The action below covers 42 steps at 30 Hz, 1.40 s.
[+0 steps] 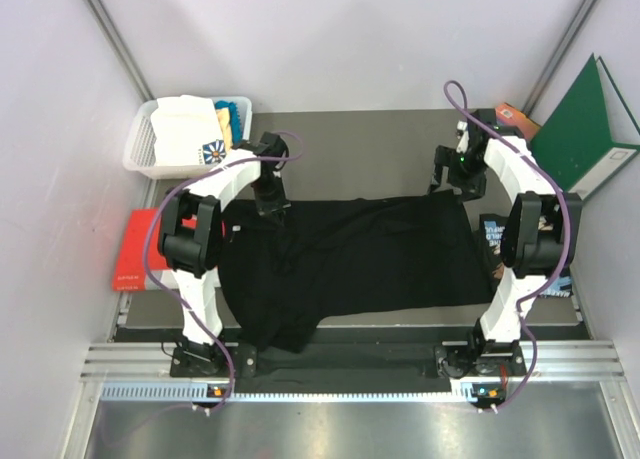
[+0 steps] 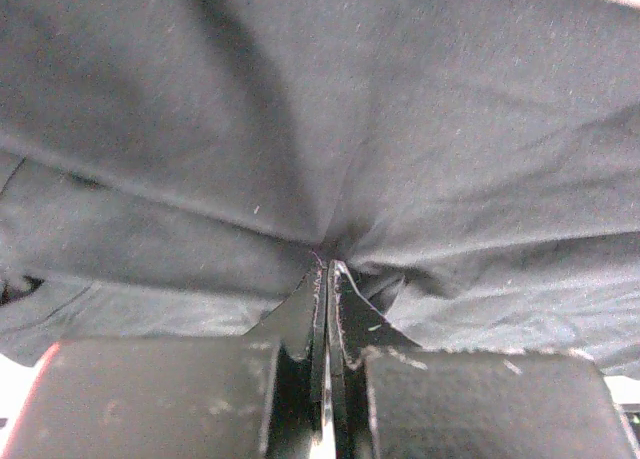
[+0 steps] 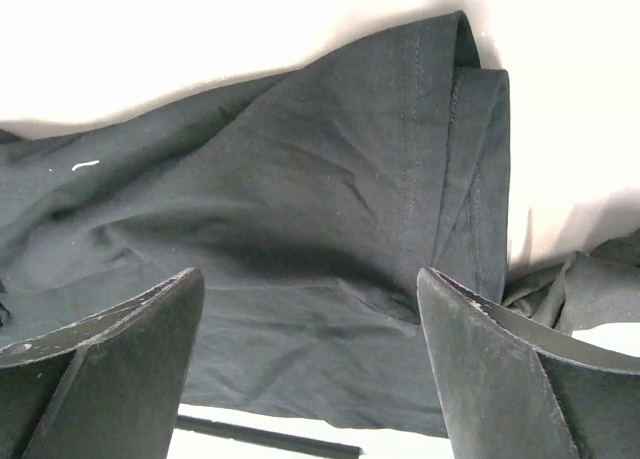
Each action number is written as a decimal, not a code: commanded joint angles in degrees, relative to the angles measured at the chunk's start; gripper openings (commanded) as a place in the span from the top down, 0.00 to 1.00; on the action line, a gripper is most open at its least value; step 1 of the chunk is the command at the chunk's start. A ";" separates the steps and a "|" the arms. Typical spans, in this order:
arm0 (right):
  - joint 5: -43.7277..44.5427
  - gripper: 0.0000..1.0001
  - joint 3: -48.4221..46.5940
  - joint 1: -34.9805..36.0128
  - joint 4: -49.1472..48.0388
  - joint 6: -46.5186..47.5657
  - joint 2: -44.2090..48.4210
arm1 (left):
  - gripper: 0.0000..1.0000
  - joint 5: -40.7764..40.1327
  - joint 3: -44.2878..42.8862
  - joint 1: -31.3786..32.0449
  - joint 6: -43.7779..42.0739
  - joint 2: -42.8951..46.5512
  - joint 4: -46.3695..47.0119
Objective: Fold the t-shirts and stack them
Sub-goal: Fold the tshirt
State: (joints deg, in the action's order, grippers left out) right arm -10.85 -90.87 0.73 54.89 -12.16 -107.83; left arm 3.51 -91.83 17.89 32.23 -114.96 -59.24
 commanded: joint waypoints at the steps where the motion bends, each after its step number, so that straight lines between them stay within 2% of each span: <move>1: -1.28 0.13 -2.73 0.50 -1.19 0.21 -0.54 | 1.00 -1.75 0.85 -0.05 0.47 8.16 -3.33; 4: -1.54 0.13 -2.73 0.85 -1.37 0.30 -0.97 | 1.00 -0.53 2.79 -0.05 0.29 10.54 -4.30; 5: -1.71 0.14 -2.82 1.11 -1.37 0.30 -1.06 | 0.93 -0.17 3.23 -0.14 0.29 11.06 -4.21; 6: -1.80 0.14 -2.82 1.20 -1.37 0.39 -1.15 | 0.72 -0.26 3.76 0.04 0.29 11.24 -4.04; 7: -1.89 0.13 -2.73 1.29 -1.37 0.30 -1.33 | 0.39 -0.08 4.81 0.21 0.12 11.51 -3.52; 8: -1.98 0.14 -2.73 1.55 -1.37 0.30 -1.42 | 0.28 0.01 4.99 0.39 0.29 11.77 -3.34; 10: -1.89 0.14 -2.73 1.81 -1.37 0.56 -1.50 | 0.18 0.10 5.52 1.09 0.29 11.95 -2.63; 12: -1.98 0.14 -2.47 1.90 -1.37 0.47 -1.42 | 0.16 -0.26 5.61 1.62 0.38 11.95 -2.02; 16: -2.07 0.14 -1.59 2.08 -1.98 0.39 -0.80 | 0.18 0.27 6.84 2.76 -0.23 10.73 0.09; 21: -1.98 0.13 -1.06 1.99 -2.07 0.30 -0.36 | 0.28 0.45 6.76 4.08 -1.20 8.35 1.67; 29: -1.98 0.13 -1.15 2.08 -2.33 0.12 0.08 | 0.31 -2.54 7.02 4.35 -2.17 5.00 2.73; 31: -1.89 0.13 -1.06 1.99 -2.34 0.21 0.16 | 0.41 -2.89 7.28 4.35 -2.26 4.83 3.08; 33: -1.89 0.13 -0.89 1.99 -2.42 0.21 0.17 | 0.59 -3.07 7.37 4.35 -2.35 4.48 3.52; 34: -1.98 0.13 -0.89 1.99 -2.42 0.21 0.08 | 0.86 -3.07 7.37 4.43 -2.35 4.22 3.43; 35: -1.98 0.13 -0.80 2.08 -2.51 0.21 0.08 | 1.00 -2.98 7.28 4.35 -2.35 4.13 3.35; 36: -2.07 0.13 -0.80 1.99 -2.51 0.30 0.08 | 1.00 -5.85 7.28 4.35 -1.91 4.04 2.65; 42: -2.24 0.13 -0.89 1.99 -2.51 0.30 -0.01 | 1.00 -9.04 7.46 4.35 -0.59 8.33 0.45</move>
State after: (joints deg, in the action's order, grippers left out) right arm -12.32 -91.20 2.35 54.00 -12.10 -109.36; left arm -1.78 -84.51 22.17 30.33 -110.56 -57.34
